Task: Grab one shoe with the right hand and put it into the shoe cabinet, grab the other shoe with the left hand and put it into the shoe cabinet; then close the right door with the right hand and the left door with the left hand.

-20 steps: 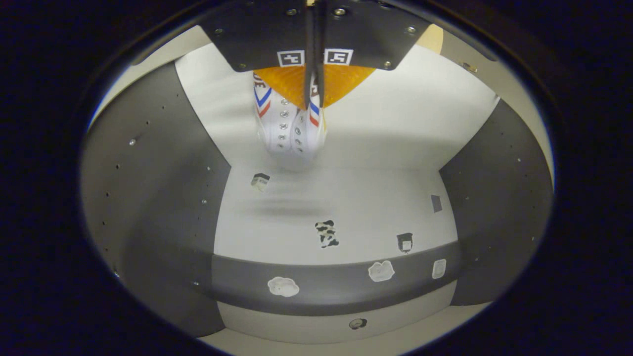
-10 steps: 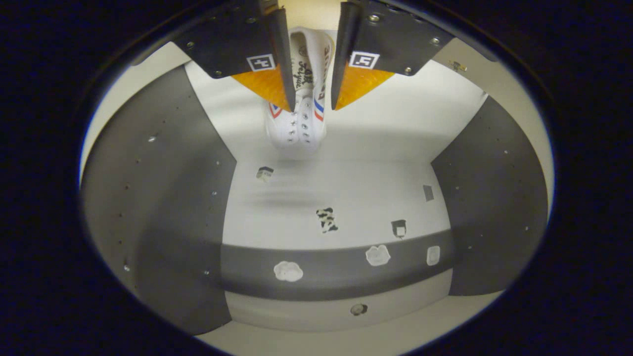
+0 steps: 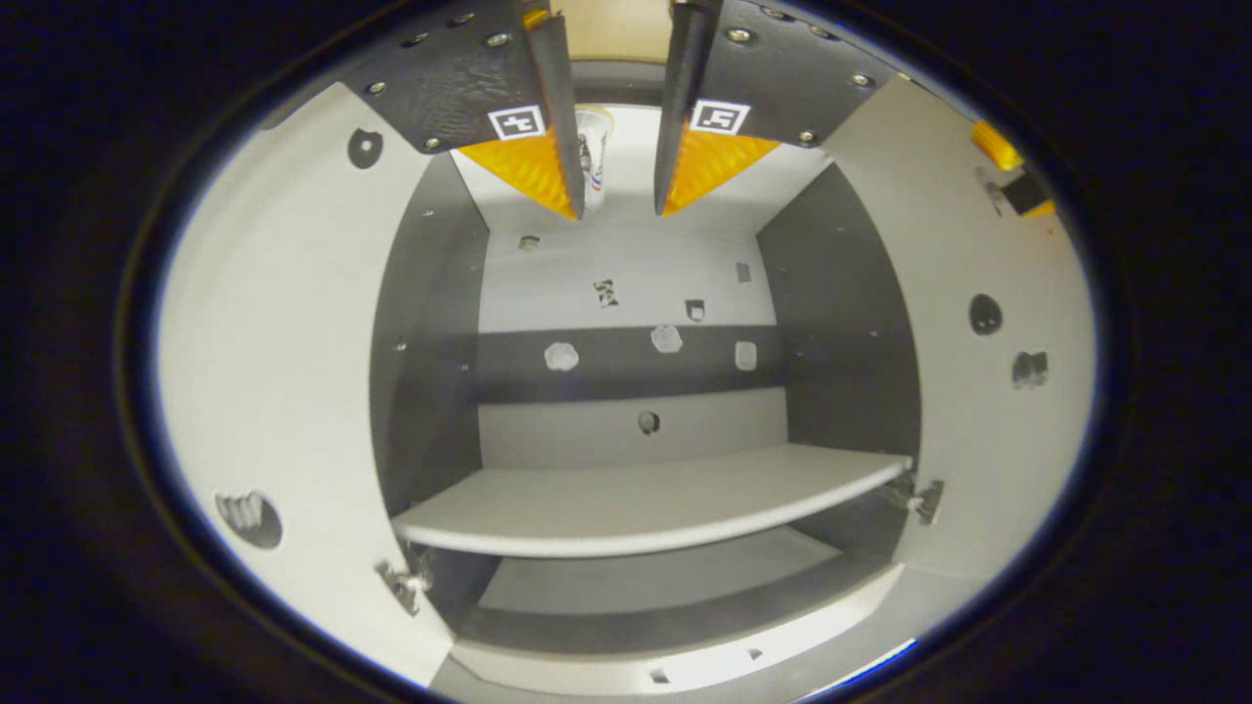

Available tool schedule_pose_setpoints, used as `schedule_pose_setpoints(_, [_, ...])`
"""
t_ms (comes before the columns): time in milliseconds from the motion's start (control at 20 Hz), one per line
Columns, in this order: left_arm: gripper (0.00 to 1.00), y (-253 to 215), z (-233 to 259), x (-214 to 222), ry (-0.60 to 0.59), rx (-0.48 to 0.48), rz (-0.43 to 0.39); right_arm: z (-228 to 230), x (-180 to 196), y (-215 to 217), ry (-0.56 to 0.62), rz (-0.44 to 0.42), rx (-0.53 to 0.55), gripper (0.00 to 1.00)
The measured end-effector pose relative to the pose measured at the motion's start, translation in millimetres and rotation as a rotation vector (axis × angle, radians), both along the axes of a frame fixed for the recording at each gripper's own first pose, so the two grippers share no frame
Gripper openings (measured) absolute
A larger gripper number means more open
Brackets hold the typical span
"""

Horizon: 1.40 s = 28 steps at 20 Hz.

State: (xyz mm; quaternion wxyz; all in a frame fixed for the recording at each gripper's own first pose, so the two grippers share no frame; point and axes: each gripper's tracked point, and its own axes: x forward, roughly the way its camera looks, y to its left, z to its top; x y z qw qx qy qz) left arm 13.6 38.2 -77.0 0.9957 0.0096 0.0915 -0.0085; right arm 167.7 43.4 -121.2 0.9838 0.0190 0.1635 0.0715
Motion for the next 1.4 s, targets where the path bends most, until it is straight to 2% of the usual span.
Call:
schedule_pose_setpoints(150, [0.96, -8, -34, 0, 0.073, 0.003, -0.018, 41, -32, -5, -0.073, -0.003, 0.009, 0.40])
schedule_pose_setpoints(600, [0.96, -7, -219, -26, 0.478, -0.034, -0.020, 120, -105, -29, -0.227, -0.041, -0.017, 0.40])
schedule_pose_setpoints(750, [0.97, -10, -280, -52, 0.643, -0.073, -0.037, 126, -118, -37, -0.257, -0.073, -0.047, 0.40])
schedule_pose_setpoints(1000, [0.96, -7, -373, -97, 0.900, -0.131, 0.002, 139, -133, -57, -0.279, -0.119, -0.079, 0.39])
schedule_pose_setpoints(1050, [0.97, -7, -390, -108, 0.943, -0.135, 0.007, 141, -135, -61, -0.282, -0.126, -0.087, 0.42])
schedule_pose_setpoints(1100, [0.97, -5, -406, -119, 0.981, -0.138, 0.009, 143, -137, -65, -0.285, -0.137, -0.097, 0.39])
schedule_pose_setpoints(1400, [0.96, -2, -467, -168, 1.169, -0.174, 0.048, 142, -141, -78, -0.286, -0.171, -0.136, 0.40])
